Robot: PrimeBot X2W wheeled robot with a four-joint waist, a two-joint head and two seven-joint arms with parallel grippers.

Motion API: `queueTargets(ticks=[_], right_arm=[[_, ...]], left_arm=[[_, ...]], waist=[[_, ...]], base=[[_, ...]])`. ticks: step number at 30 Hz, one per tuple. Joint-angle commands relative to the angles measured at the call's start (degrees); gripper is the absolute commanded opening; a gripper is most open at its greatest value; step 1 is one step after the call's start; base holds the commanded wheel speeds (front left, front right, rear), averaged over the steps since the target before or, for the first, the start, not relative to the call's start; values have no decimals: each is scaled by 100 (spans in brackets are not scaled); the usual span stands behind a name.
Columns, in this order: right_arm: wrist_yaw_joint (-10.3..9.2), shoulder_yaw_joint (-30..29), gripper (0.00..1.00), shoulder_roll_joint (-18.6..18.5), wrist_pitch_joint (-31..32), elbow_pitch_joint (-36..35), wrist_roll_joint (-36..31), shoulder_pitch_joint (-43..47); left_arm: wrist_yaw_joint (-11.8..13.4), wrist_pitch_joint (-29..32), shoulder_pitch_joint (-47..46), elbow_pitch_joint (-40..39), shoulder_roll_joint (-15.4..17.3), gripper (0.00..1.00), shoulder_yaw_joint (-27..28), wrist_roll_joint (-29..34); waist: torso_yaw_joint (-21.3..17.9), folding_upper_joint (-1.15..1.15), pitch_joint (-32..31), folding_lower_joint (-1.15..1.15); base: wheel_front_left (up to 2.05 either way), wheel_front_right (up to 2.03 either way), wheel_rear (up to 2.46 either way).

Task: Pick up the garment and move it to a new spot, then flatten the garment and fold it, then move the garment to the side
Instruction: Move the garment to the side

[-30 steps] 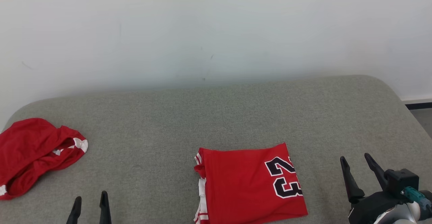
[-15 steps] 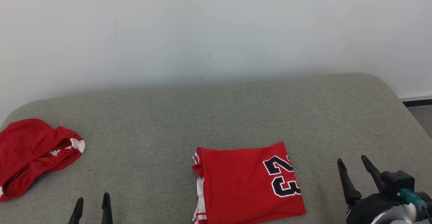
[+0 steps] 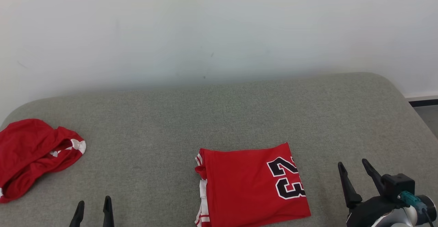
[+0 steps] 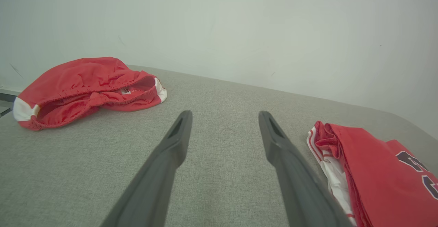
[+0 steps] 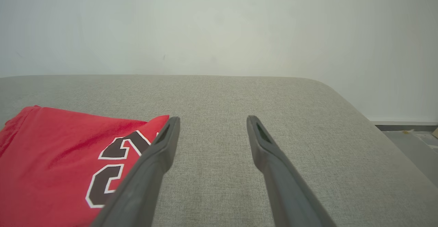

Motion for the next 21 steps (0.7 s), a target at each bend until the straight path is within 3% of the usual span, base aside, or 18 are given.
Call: queueTargets(ticks=[1, 7, 15, 21], right_arm=[[-14, -3, 100, 15, 5, 33, 24, -91], [-14, 279, 100, -12, 702, 23, 288, -449], [-14, 701, 100, -42, 2548, 306, 633, -1095], [-14, 797, 100, -56, 3356, 436, 837, -1334]], left_arm=[[-17, -2, 40, -15, 1, 100, 15, 47], [-22, -2, 48, -24, 26, 100, -17, 174], [-23, -2, -110, -68, 72, 100, -63, 281], [-26, -1, -181, -120, 53, 100, -90, 213]], waist=[[-2, 0, 8, 0], [-16, 0, 74, 0], [144, 0, 295, 0], [379, 0, 505, 0]], base=[[0, 0, 0], [0, 0, 0], [0, 0, 0], [0, 0, 0]])
